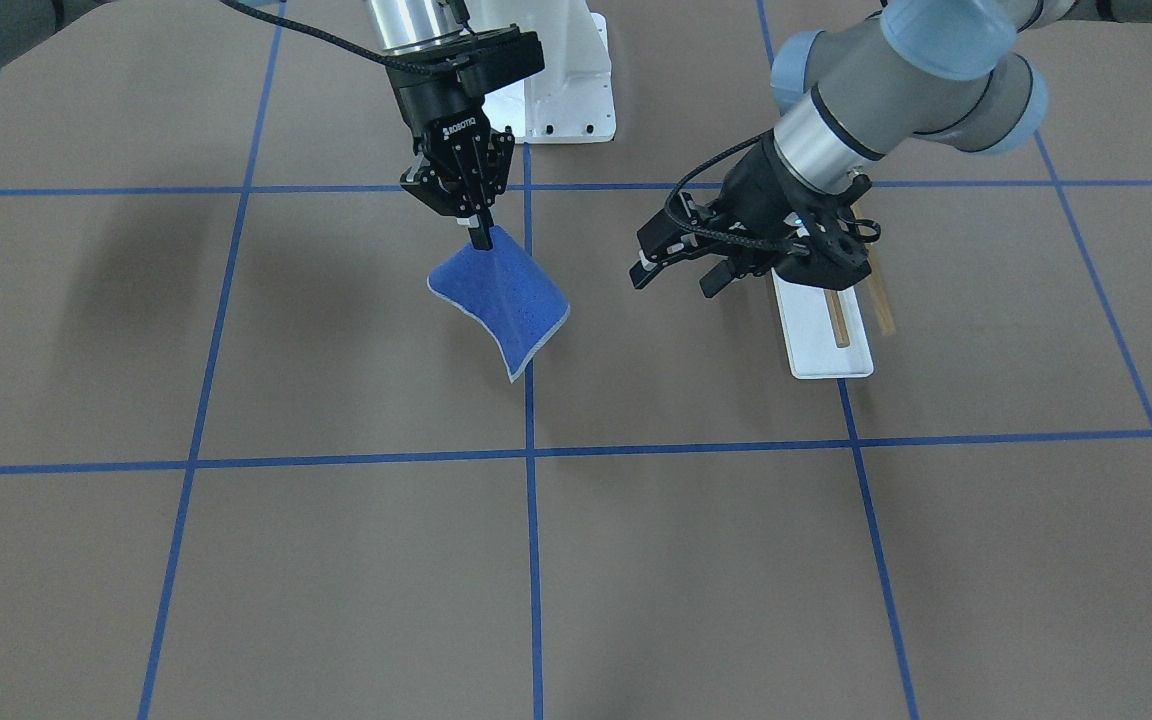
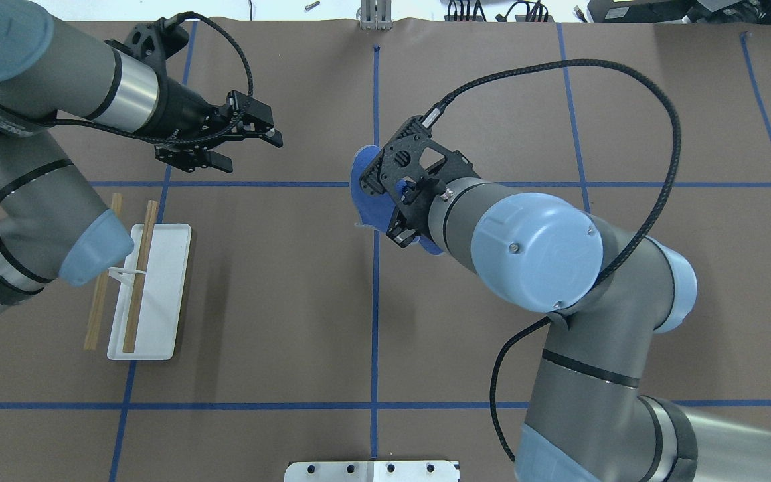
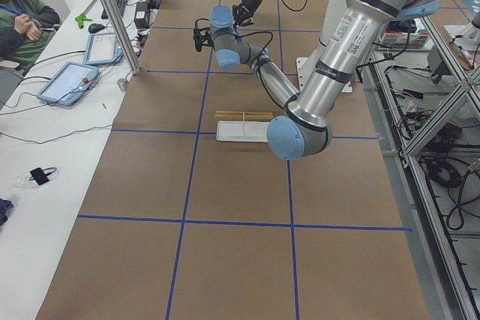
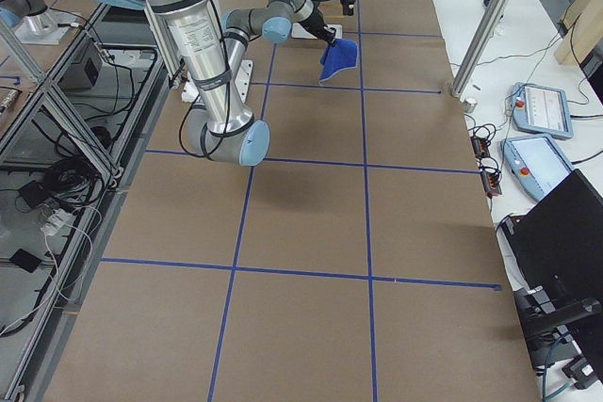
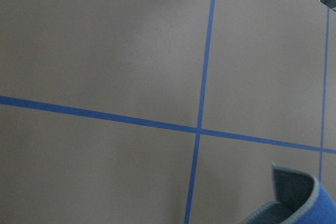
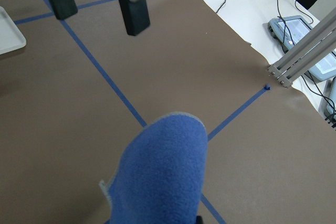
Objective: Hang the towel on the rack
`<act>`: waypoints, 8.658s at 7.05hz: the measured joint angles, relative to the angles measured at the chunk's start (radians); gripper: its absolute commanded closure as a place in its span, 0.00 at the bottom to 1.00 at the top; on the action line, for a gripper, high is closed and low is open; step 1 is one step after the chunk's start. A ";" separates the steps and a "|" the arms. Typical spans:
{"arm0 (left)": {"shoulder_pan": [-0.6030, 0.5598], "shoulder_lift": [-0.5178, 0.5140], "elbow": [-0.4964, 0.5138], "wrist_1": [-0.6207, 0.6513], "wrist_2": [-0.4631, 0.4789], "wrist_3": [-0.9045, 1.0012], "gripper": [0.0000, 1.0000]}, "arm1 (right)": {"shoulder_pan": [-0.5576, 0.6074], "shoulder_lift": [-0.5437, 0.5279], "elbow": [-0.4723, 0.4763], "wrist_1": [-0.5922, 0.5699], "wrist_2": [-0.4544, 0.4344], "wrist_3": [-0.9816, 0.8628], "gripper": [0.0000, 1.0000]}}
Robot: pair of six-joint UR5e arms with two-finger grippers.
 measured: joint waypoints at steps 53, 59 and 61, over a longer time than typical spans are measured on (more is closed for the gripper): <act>-0.536 0.589 -0.146 0.384 -0.023 1.368 0.00 | 1.059 -0.519 -0.547 0.000 0.938 -0.380 0.00; -0.755 0.574 0.121 0.523 -0.034 1.845 0.00 | 1.173 -0.530 -0.508 -0.110 0.947 -0.490 0.00; -0.762 0.610 0.132 0.507 -0.137 1.846 0.00 | 1.181 -0.532 -0.492 -0.121 0.946 -0.516 0.00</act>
